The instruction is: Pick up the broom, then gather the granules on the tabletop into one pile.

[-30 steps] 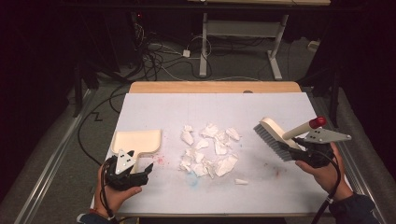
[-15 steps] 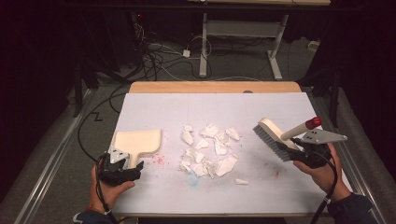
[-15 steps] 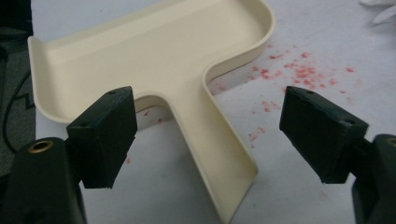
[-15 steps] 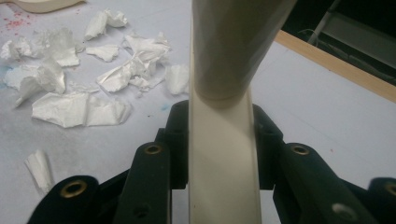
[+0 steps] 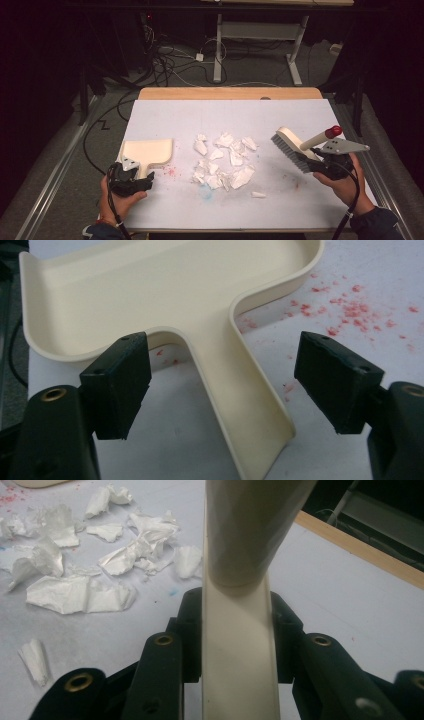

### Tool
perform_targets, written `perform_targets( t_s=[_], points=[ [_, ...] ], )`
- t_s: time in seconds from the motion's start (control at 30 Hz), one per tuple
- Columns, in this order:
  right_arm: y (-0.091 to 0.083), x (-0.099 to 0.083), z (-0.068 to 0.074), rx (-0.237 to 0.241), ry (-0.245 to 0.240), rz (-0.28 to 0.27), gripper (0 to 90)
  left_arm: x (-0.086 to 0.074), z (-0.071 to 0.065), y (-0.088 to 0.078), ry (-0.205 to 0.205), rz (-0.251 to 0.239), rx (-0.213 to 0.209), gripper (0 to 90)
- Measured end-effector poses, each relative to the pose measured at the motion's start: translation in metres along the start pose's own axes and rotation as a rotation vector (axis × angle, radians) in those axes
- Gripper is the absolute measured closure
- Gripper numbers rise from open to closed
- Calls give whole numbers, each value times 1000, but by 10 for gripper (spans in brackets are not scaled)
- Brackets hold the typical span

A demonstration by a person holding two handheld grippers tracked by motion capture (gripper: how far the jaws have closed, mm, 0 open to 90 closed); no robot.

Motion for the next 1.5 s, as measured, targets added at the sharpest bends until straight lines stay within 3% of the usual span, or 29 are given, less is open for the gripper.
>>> perform_targets(
  t_s=[0.23,0.57,0.83,1.07,1.23,1.5],
  points=[
    [16,7,-6,-39,-7,16,680,2,-5,-2,37,-19,-4,199],
    [71,22,-25,-130,-53,91,680,3,-8,-9,71,-79,-21,168],
    [89,29,-29,-143,-65,113,680,3,-17,-19,145,-134,-66,165],
    [98,33,-33,-148,-67,121,680,3,-28,-27,176,-180,-81,165],
    [113,42,-33,-139,-96,130,680,0,-38,-29,221,-175,-83,165],
    [141,58,-28,-132,-148,156,681,-10,-41,-32,229,-159,-111,165]
  ],
)
Point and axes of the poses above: each handheld gripper's, and its own axes: y roughly forward along the jaws, x roughly out of its top, z roughly to its left, the point moved 2 cm from there along y, roughly forward along the jaws, and after that the axes turned 4 degrees about x, right-handed, at the moved point
